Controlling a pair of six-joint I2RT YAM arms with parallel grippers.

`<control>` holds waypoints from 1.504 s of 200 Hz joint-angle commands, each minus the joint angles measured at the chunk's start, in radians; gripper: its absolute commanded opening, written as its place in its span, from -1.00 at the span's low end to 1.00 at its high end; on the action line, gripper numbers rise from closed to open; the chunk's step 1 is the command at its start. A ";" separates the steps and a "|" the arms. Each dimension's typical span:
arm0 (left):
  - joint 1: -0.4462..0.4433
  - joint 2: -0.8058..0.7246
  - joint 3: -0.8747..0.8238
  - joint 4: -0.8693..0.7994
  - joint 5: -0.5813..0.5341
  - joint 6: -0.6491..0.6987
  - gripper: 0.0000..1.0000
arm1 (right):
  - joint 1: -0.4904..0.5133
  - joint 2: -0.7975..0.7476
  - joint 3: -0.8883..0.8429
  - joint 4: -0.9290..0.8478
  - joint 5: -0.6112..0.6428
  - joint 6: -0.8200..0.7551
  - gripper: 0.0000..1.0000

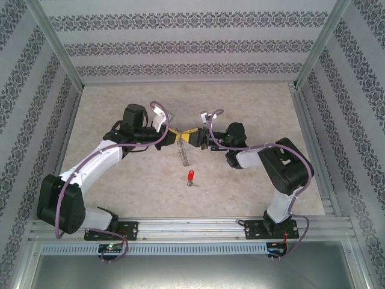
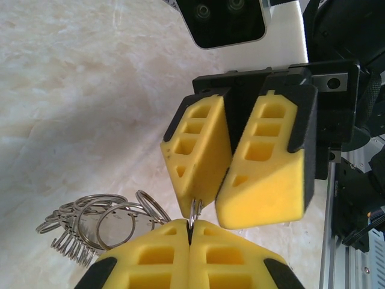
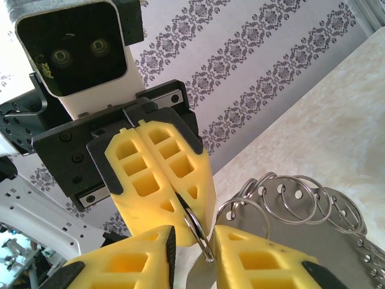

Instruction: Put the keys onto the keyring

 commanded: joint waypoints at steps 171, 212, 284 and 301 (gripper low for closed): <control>-0.004 -0.141 -0.026 0.131 -0.254 -0.190 0.01 | 0.009 -0.047 0.013 0.049 0.087 -0.076 -1.00; 0.002 -0.193 -0.080 0.192 -0.266 -0.287 0.04 | 0.004 -0.070 0.006 0.049 0.114 -0.089 -1.00; 0.007 -0.155 -0.219 0.506 -0.141 -0.531 -0.13 | -0.006 -0.096 0.008 0.049 0.153 -0.090 -1.00; 0.009 -0.148 -0.255 0.613 -0.116 -0.600 -0.14 | -0.006 -0.098 0.011 0.049 0.152 -0.086 -1.00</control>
